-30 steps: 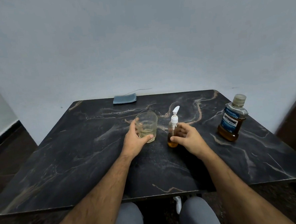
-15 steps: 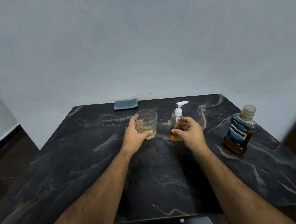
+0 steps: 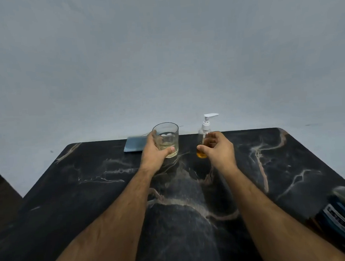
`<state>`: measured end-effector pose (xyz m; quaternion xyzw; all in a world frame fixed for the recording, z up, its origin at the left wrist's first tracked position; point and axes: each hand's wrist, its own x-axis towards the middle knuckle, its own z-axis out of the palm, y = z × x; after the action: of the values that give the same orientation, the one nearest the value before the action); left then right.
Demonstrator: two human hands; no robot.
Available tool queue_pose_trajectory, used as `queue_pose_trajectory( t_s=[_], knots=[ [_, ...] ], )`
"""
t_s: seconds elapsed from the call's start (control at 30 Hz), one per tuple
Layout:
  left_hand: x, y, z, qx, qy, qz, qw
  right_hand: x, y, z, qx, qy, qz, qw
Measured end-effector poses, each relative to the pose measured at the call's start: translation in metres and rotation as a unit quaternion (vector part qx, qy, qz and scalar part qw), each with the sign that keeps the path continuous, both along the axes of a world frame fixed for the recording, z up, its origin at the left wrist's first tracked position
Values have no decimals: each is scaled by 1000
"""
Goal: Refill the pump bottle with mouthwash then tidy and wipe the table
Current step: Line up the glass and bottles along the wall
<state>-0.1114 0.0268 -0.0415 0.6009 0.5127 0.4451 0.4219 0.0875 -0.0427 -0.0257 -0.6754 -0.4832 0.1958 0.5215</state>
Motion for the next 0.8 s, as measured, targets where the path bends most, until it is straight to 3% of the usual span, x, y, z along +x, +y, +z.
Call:
queue_pose_trajectory(
  t_s=[0.33,0.8],
  knots=[
    [45,68,-25,25,21,40,999,16,84,-12,-17,-36,-14,999],
    [55,83,-34,35,17,53,998,24,115,-16,-32,-51,-27,998]
  ],
)
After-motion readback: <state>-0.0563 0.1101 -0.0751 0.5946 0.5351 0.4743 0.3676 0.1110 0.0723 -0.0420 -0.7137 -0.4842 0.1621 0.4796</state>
